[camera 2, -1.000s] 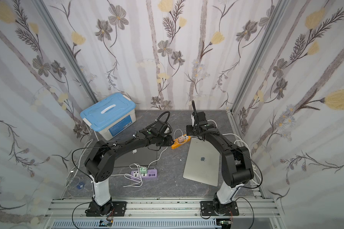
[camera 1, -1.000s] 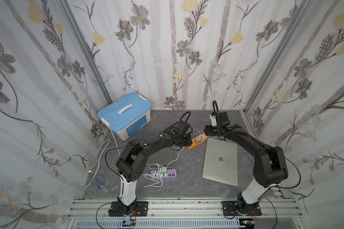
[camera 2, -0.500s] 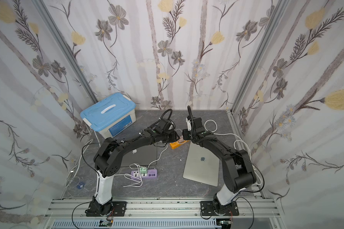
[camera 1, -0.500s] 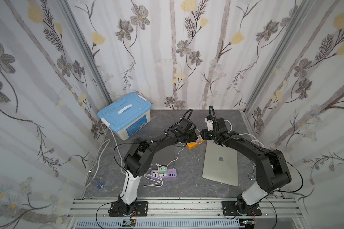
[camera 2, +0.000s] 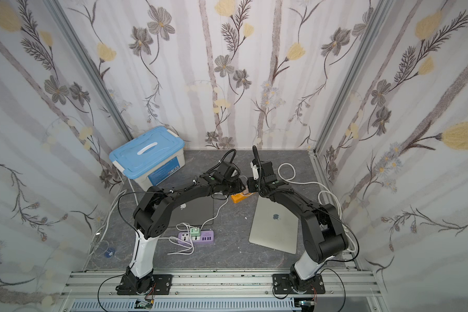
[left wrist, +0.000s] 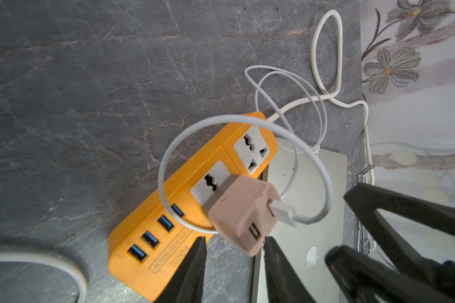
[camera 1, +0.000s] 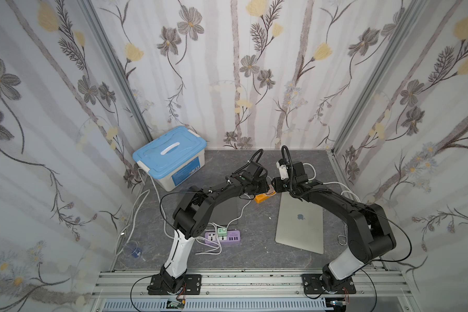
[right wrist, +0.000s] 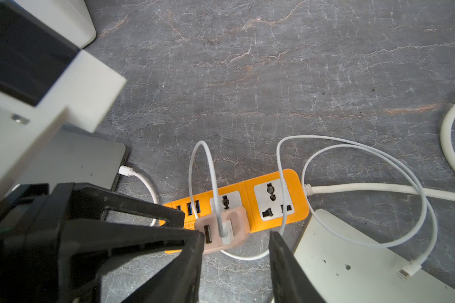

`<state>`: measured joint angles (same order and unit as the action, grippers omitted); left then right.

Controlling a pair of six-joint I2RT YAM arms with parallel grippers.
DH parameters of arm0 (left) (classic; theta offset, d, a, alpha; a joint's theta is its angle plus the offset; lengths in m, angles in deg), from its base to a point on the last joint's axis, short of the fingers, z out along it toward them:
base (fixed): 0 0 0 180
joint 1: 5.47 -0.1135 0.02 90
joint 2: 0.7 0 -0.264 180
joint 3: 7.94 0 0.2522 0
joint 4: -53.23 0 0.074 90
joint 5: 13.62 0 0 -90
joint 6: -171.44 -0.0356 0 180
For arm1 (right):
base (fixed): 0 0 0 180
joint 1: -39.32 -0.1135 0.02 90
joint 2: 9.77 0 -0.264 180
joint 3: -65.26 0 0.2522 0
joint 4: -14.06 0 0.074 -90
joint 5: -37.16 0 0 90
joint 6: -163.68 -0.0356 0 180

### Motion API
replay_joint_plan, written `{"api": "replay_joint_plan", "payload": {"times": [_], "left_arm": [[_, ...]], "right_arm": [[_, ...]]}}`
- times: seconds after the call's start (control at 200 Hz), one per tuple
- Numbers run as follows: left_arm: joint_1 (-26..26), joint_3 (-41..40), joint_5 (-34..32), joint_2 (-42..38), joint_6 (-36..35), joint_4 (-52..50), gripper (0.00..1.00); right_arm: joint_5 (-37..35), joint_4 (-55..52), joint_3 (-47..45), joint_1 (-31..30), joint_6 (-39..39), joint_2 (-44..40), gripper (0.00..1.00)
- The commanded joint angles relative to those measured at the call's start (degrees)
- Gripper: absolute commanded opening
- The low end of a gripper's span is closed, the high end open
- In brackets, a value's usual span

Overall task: Unplug the laptop charger
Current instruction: Remove the charging cable from the plug.

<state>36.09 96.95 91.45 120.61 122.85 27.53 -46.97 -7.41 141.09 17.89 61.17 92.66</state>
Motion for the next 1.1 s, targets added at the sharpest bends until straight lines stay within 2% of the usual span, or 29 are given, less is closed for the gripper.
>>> {"api": "replay_joint_plan", "payload": {"times": [0.0, 0.475, 0.714, 1.094], "left_arm": [[0.0, 0.5, -1.1, 0.6, 0.2, -1.5, 0.40], [-0.1, -0.5, -1.7, 1.3, 0.3, -2.5, 0.40], [-0.2, -1.3, -1.8, 1.1, 0.3, -2.5, 0.40], [-0.3, -2.5, -1.9, 0.5, 0.5, -2.0, 0.40]], "right_arm": [[-0.1, 2.7, 0.5, -0.3, 0.9, 0.2, 0.43], [-0.4, 1.8, 1.9, -1.0, 1.6, 1.6, 0.44], [-2.7, 1.2, 1.8, -2.1, 1.9, 2.2, 0.43], [-2.4, 1.2, 1.5, -2.3, 1.8, 3.8, 0.34]]}}
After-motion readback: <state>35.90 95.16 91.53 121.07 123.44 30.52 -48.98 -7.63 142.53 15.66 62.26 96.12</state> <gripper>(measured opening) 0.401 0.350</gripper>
